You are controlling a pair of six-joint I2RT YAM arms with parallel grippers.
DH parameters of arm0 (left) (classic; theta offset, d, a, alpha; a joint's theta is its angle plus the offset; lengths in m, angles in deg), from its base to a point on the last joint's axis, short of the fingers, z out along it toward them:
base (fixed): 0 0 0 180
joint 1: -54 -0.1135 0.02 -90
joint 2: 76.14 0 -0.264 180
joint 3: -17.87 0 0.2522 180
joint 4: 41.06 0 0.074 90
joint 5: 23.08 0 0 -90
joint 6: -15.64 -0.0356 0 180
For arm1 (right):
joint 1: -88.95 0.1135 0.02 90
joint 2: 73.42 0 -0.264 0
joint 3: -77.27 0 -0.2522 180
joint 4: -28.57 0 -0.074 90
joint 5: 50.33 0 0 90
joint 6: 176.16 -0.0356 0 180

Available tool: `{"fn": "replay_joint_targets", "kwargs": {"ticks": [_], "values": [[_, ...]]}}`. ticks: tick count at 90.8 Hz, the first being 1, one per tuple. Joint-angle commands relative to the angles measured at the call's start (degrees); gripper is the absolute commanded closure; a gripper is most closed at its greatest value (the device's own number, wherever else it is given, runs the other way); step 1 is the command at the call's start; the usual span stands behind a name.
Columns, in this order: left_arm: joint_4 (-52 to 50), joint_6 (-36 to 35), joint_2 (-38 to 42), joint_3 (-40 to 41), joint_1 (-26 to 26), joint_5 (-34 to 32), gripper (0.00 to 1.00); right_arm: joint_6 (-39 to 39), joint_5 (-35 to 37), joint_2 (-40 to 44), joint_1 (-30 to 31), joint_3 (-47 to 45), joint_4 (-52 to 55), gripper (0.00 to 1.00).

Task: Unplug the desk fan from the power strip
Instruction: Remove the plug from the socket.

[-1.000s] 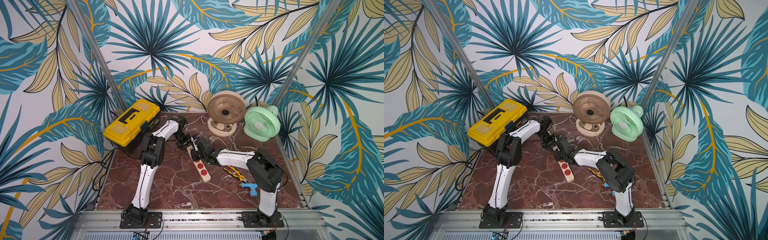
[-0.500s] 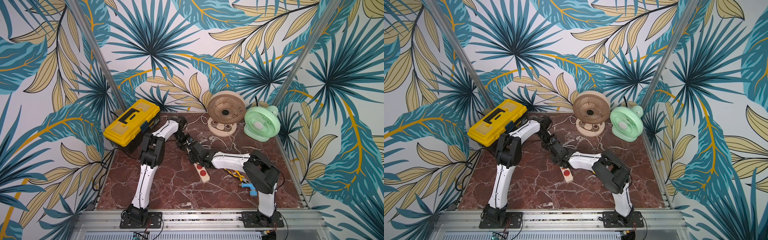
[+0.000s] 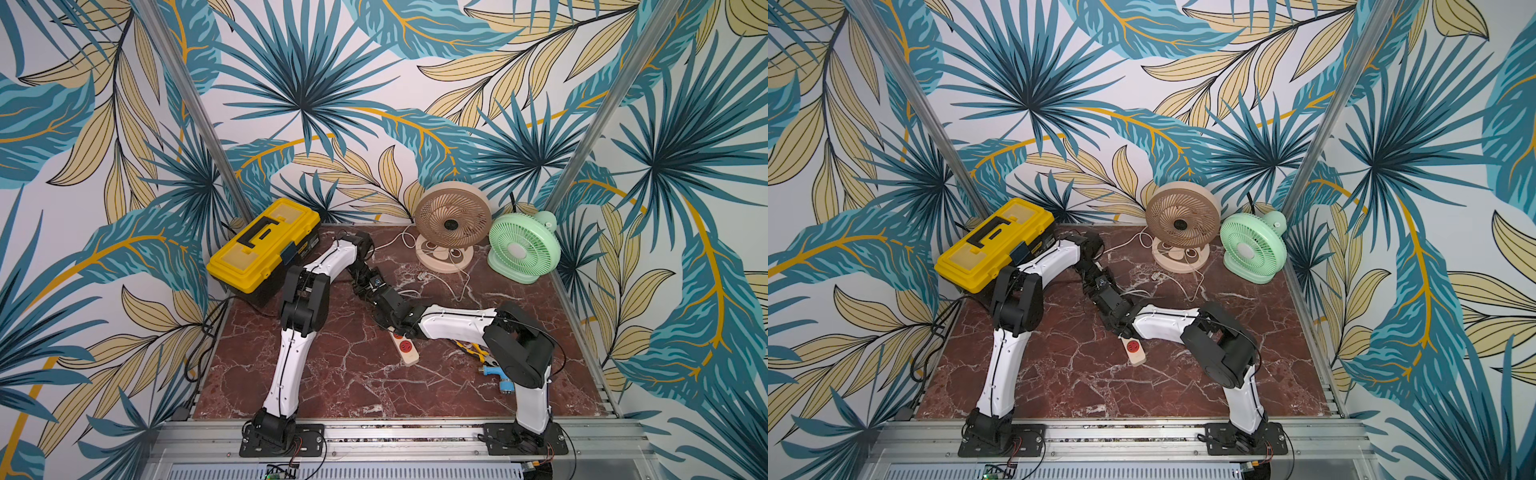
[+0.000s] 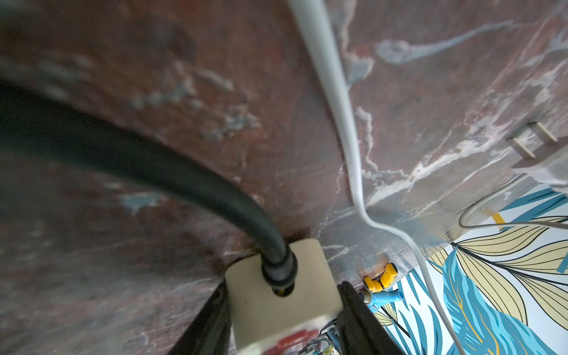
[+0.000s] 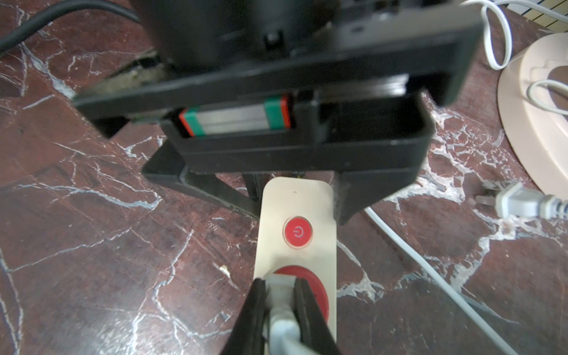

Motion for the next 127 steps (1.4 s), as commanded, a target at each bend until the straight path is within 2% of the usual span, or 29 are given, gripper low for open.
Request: {"fn": "replay_joint_targets", "kwargs": {"ticks": [1, 23, 50, 61, 99, 119, 127], "values": [[5.33, -1.04, -6.54, 3.44, 0.16, -8.86, 1.0, 0.95, -1.28, -1.0, 1.74, 1.19, -0.7, 1.0], [4.96, -1.23, -6.3, 3.26, 0.16, -9.0, 1.0, -2.28, -2.44, -0.48, -0.18, 0.51, -0.34, 1.0], [4.54, -1.38, -6.23, 2.93, 0.16, -9.22, 1.0, -12.14, -12.53, 2.16, -7.79, -4.68, -4.86, 1.0], [4.52, -1.4, -6.16, 2.95, 0.07, -9.22, 1.0, -13.31, -13.43, 3.19, -9.02, -5.54, -4.99, 1.0], [5.29, -1.22, -6.08, 3.75, 0.06, -9.02, 1.0, -11.61, -13.59, 4.52, -8.44, -4.74, -3.13, 1.0], [5.6, -1.13, -6.15, 3.94, 0.12, -8.92, 1.0, -5.96, -9.29, 2.84, -5.16, -1.4, -0.02, 1.0], [5.58, -1.21, -6.13, 4.07, 0.08, -8.95, 1.0, -2.91, -6.46, 2.35, -1.53, 0.16, 0.97, 1.0]]}}
